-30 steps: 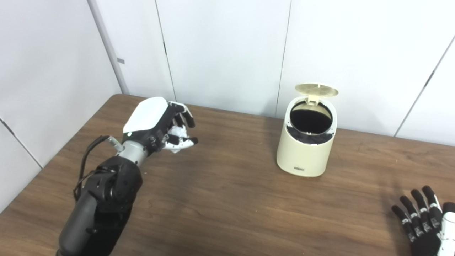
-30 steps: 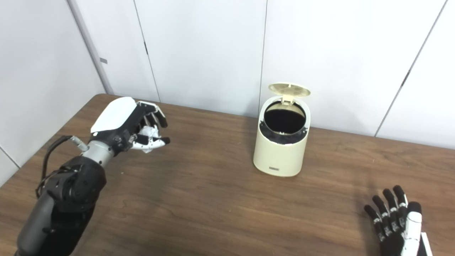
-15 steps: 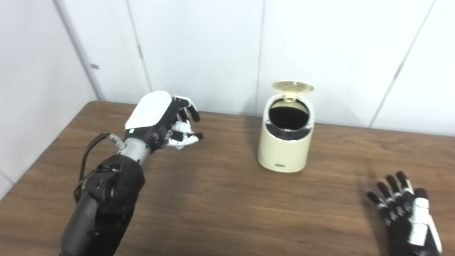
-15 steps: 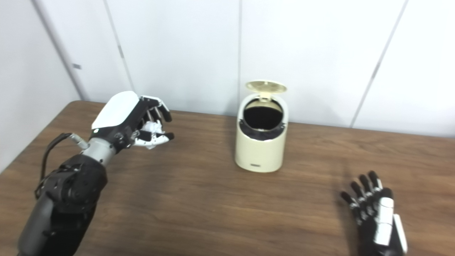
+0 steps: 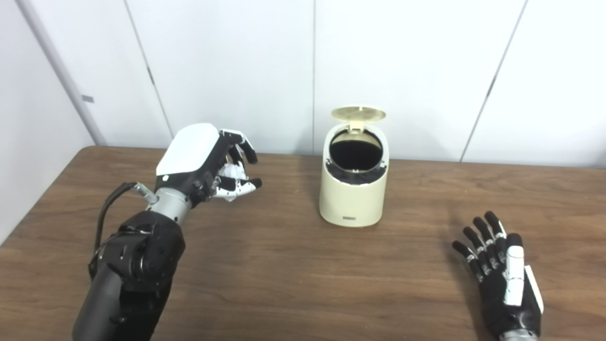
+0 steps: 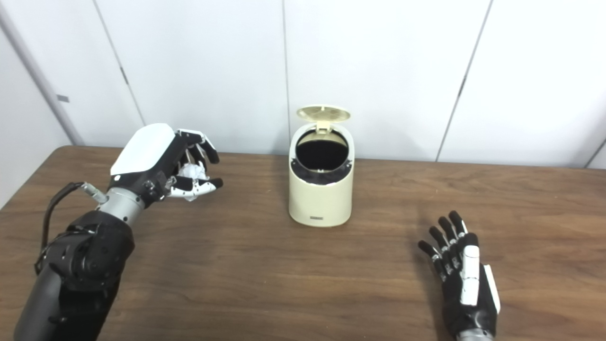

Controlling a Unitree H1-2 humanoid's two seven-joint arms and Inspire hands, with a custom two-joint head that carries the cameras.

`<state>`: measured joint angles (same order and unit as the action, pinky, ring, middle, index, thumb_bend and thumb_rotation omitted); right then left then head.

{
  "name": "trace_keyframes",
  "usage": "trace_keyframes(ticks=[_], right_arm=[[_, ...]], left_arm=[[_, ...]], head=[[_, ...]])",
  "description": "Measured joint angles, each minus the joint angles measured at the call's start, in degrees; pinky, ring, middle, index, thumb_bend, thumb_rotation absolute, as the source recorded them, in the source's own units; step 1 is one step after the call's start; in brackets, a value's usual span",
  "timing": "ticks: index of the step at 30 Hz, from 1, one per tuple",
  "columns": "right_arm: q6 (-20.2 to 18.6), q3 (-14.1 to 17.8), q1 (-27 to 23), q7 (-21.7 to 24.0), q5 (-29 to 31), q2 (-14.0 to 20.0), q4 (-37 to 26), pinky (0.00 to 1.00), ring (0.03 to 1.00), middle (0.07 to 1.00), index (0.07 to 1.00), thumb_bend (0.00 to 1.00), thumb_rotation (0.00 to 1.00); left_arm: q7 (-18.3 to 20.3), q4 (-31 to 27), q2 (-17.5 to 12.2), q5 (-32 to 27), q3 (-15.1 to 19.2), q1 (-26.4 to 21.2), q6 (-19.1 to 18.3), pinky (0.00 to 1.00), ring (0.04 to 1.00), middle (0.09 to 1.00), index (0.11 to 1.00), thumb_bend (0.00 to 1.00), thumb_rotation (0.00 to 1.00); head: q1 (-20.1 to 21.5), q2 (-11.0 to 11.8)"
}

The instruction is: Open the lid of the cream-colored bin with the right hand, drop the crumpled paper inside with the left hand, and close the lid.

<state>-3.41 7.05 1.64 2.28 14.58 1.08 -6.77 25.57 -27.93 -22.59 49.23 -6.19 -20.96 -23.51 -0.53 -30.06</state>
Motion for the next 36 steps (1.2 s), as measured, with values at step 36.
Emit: trace_keyframes(ticks=[36], right_arm=[[1.48, -1.08, -1.03, -0.59, -2.11, -0.65, 1.45, 0.79, 0.904, 0.930, 0.949, 0.46, 1.00]], left_arm=[[-3.10, 9.39, 4.81, -2.48, -4.37, -8.53, 6.23, 0.32, 0.364, 0.466, 0.508, 0.47, 0.00]], head=[[1.23, 2.55]])
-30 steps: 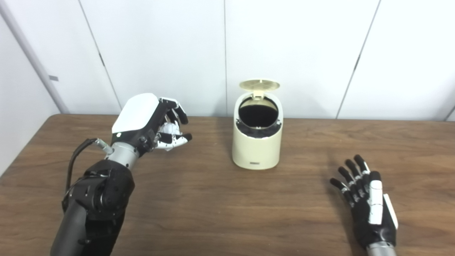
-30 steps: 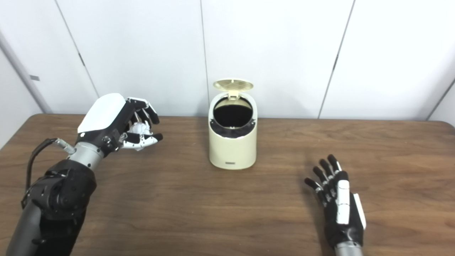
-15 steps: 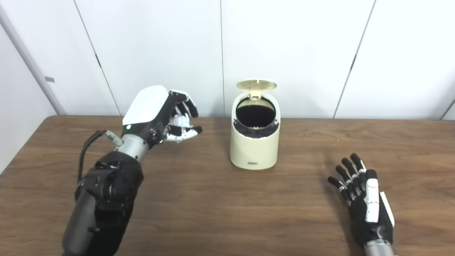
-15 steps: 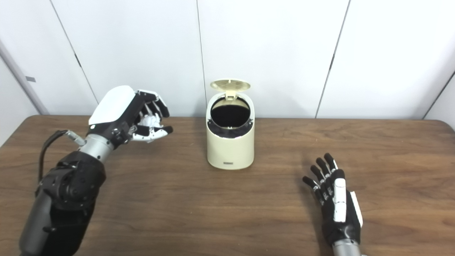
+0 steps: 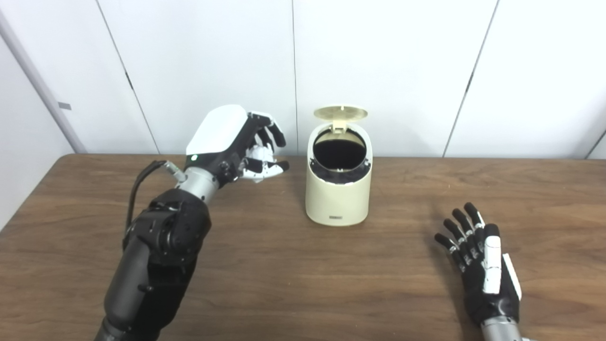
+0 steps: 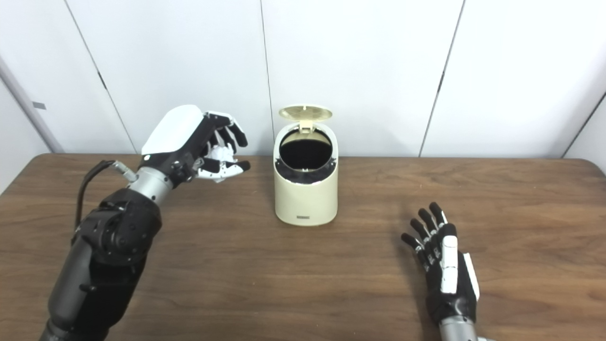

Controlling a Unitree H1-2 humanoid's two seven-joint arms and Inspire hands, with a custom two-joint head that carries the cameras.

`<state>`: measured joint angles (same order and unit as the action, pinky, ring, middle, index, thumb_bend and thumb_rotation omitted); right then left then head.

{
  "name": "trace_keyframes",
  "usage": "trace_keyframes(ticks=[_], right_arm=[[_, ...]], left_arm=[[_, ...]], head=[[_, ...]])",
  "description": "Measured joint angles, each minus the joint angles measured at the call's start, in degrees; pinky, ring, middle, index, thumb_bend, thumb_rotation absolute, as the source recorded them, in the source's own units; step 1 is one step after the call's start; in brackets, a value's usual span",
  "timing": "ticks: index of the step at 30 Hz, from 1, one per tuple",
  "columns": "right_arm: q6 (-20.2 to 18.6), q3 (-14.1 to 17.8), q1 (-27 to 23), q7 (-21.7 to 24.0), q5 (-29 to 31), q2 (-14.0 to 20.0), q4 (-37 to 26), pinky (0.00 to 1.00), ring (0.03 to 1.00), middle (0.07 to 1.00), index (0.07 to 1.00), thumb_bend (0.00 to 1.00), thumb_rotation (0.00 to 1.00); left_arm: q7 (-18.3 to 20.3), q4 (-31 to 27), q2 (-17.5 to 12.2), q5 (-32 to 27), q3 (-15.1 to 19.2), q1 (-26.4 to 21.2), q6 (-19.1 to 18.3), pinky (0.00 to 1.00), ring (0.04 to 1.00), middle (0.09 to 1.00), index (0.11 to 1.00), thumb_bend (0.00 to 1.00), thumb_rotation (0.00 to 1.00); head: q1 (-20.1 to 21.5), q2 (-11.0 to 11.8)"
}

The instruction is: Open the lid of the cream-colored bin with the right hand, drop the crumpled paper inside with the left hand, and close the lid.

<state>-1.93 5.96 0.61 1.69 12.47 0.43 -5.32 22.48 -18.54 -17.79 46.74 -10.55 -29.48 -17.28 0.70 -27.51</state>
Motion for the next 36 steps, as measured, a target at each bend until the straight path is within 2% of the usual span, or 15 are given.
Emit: trace_keyframes(ticks=[3, 6, 15, 21, 36], right_arm=[[0.36, -0.03, -0.02, 0.01, -0.17, -0.02, 0.08, 0.79, 0.903, 0.929, 0.951, 0.46, 1.00], [0.59, -0.03, -0.09, 0.01, -0.18, -0.04, 0.23, 0.79, 0.899, 0.925, 0.950, 0.46, 1.00], [0.97, 0.02, -0.12, 0.00, -0.17, -0.24, 0.29, 0.79, 0.909, 0.932, 0.951, 0.46, 1.00], [1.18, 0.06, -0.12, 0.00, -0.17, -0.30, 0.36, 0.80, 0.912, 0.937, 0.952, 0.48, 0.99], [1.72, 0.18, -0.21, -0.11, -0.17, -0.63, 0.58, 0.79, 0.901, 0.928, 0.953, 0.48, 0.98]], left_arm=[[-0.02, 0.58, 0.21, 0.39, -0.82, -0.54, 0.34, 0.28, 0.363, 0.463, 0.518, 0.46, 0.00], [-0.01, 1.04, 0.93, 1.17, -1.26, -1.42, 0.23, 0.29, 0.373, 0.473, 0.537, 0.46, 0.00], [0.03, 2.95, 3.66, 1.21, -1.99, -3.94, -0.32, 0.30, 0.368, 0.470, 0.519, 0.47, 0.00], [-0.19, 5.88, 4.35, 1.41, -3.35, -5.19, -0.02, 0.32, 0.373, 0.486, 0.511, 0.47, 0.00], [-1.61, 9.61, 6.97, 0.91, -4.27, -7.12, -0.02, 0.31, 0.383, 0.490, 0.506, 0.47, 0.00]], head=[[0.09, 0.09], [0.09, 0.18], [0.44, 0.44], [0.62, 0.44], [1.23, 0.53]])
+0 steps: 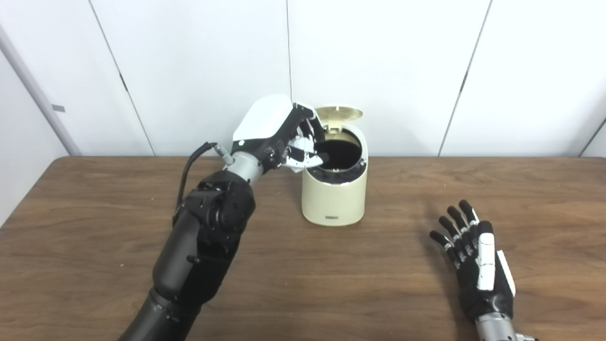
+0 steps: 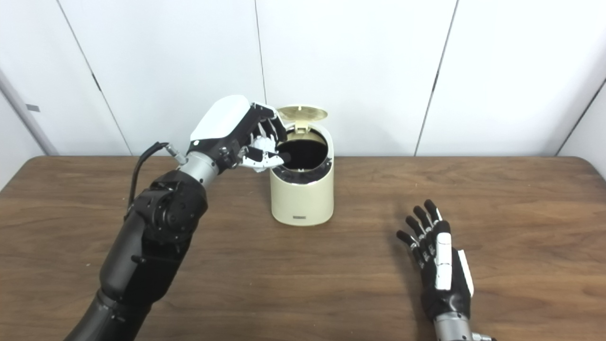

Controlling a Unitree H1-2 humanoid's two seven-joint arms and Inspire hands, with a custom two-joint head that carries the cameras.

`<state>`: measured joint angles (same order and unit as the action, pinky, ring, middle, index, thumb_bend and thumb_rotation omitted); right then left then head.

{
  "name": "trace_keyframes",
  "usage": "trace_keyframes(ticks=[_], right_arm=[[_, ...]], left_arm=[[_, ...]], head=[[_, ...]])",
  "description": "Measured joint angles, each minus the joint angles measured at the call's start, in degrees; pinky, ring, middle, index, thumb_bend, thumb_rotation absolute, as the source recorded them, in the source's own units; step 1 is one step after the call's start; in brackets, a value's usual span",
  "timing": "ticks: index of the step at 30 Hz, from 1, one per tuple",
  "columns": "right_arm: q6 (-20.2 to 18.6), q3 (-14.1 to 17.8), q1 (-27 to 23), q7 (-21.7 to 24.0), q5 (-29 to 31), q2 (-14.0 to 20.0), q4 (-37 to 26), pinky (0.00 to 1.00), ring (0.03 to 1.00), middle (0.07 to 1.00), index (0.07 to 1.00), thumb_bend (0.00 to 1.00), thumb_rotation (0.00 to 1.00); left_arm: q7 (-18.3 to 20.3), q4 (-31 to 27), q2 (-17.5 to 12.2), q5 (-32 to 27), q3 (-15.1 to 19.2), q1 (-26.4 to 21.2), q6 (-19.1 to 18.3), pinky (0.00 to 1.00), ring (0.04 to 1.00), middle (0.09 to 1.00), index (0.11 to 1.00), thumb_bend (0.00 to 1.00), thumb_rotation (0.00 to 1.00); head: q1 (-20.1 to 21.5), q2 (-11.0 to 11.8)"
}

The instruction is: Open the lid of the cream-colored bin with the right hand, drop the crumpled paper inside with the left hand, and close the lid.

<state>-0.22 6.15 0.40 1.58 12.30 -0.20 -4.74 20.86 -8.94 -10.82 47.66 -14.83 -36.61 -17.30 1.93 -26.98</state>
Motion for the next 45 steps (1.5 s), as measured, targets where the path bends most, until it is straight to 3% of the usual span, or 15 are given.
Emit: trace_keyframes(ticks=[21, 31, 38, 45], right_arm=[[0.13, 0.36, -0.13, -0.65, -0.08, -0.70, 0.04, 0.79, 0.908, 0.934, 0.956, 0.48, 0.99], [0.47, 0.33, -0.43, -0.75, -0.11, -0.85, 0.48, 0.80, 0.913, 0.938, 0.959, 0.47, 1.00], [0.57, 0.33, -0.50, -1.09, -0.33, -0.93, 0.57, 0.80, 0.912, 0.935, 0.959, 0.47, 1.00], [0.66, 0.34, -0.53, -1.37, -0.37, -0.98, 0.65, 0.80, 0.912, 0.933, 0.956, 0.47, 0.99]], left_arm=[[-3.07, 7.52, 2.18, 1.02, -2.26, -2.72, 0.49, 0.30, 0.396, 0.509, 0.509, 0.47, 0.00], [-9.00, 12.39, 4.42, 1.93, -4.12, -3.03, 1.93, 0.30, 0.396, 0.513, 0.502, 0.47, 0.00], [-9.96, 13.46, 4.76, 2.98, -5.38, -3.78, 1.81, 0.32, 0.382, 0.499, 0.502, 0.47, 0.00], [-11.98, 14.57, 6.17, 3.42, -5.51, -3.84, 1.28, 0.27, 0.395, 0.531, 0.515, 0.47, 0.00]], head=[[0.18, 0.26], [0.53, 0.61], [0.70, 0.61], [0.97, 0.79]])
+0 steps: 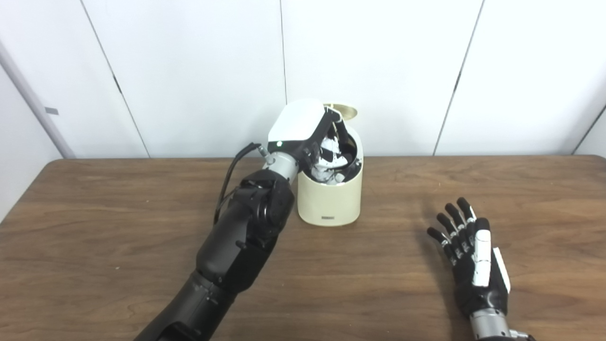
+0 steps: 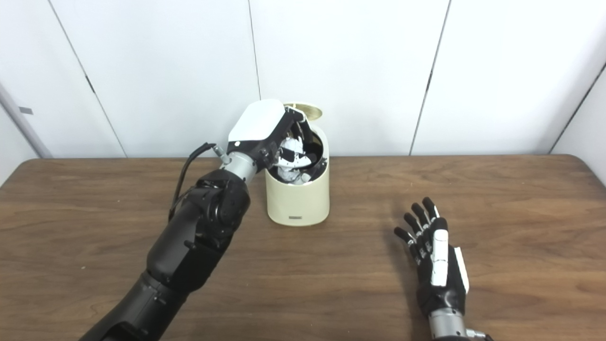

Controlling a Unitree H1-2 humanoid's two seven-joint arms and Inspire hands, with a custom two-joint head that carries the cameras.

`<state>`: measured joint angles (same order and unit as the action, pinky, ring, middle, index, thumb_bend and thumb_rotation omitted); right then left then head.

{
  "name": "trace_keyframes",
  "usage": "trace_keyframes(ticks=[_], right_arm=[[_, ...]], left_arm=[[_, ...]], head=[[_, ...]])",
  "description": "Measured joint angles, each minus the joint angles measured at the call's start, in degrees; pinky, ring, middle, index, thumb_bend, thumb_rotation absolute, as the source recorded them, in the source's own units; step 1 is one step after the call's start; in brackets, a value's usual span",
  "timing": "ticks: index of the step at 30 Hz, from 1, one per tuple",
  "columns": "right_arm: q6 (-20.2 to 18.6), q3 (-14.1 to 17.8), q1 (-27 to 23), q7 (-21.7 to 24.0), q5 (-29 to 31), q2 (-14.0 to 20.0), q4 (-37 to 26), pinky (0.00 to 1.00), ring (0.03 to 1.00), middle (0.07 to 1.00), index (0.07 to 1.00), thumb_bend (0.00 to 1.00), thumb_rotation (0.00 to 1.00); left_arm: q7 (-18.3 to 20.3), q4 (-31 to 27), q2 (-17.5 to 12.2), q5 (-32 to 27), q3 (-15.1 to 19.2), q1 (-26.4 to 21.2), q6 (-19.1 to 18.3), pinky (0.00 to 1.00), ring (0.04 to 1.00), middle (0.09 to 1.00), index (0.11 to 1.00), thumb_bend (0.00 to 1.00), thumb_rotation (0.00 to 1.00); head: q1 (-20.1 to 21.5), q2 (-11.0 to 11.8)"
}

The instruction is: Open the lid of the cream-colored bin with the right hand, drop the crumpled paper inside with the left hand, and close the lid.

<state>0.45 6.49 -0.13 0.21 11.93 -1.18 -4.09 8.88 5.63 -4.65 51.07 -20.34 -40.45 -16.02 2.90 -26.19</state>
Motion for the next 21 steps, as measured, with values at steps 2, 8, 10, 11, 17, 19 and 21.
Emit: trace_keyframes(ticks=[2, 8, 10, 11, 17, 19, 21], right_arm=[[0.05, 0.00, -0.06, -0.20, 0.00, -0.03, 0.07, 0.80, 0.909, 0.932, 0.949, 0.47, 0.99], [0.05, -0.03, -0.06, -0.33, -0.03, -0.03, 0.07, 0.79, 0.902, 0.933, 0.936, 0.45, 1.00], [0.05, -0.03, -0.05, -0.33, -0.03, -0.02, 0.07, 0.79, 0.903, 0.934, 0.934, 0.45, 1.00], [0.05, -0.03, -0.05, -0.33, -0.03, -0.02, 0.07, 0.79, 0.905, 0.935, 0.935, 0.45, 1.00], [0.06, -0.07, -0.05, -0.30, -0.03, 0.00, 0.09, 0.79, 0.905, 0.934, 0.937, 0.45, 1.00], [0.08, -0.08, -0.06, -0.28, -0.01, -0.01, 0.13, 0.79, 0.906, 0.934, 0.936, 0.45, 1.00], [0.07, -0.08, -0.07, -0.28, 0.02, -0.01, 0.14, 0.79, 0.906, 0.935, 0.935, 0.46, 1.00]], left_arm=[[-0.28, 0.42, 0.50, -0.04, -0.14, 0.00, 0.02, 0.27, 0.399, 0.538, 0.515, 0.46, 0.00], [-3.80, 2.87, 1.35, -0.03, -0.50, -0.03, 0.81, 0.30, 0.420, 0.546, 0.488, 0.47, 0.00], [-5.11, 3.63, 1.41, -0.04, -0.49, -0.03, 1.55, 0.31, 0.429, 0.548, 0.482, 0.47, 0.00], [-6.10, 4.03, 1.42, -0.07, -0.51, -0.02, 1.85, 0.32, 0.432, 0.551, 0.481, 0.47, 0.00], [-9.78, 6.88, 1.36, -0.22, -0.58, -0.02, 4.18, 0.28, 0.439, 0.578, 0.498, 0.46, 0.00], [-10.94, 7.81, 1.33, -0.21, -0.65, -0.02, 4.83, 0.28, 0.437, 0.578, 0.498, 0.46, 0.00], [-11.40, 7.89, 1.16, -0.20, -0.76, -0.02, 5.32, 0.31, 0.432, 0.559, 0.497, 0.47, 0.00]], head=[[0.17, 0.17], [0.35, 0.26], [0.26, 0.26], [0.26, 0.26], [0.18, 0.35], [0.18, 0.35], [0.18, 0.44]])
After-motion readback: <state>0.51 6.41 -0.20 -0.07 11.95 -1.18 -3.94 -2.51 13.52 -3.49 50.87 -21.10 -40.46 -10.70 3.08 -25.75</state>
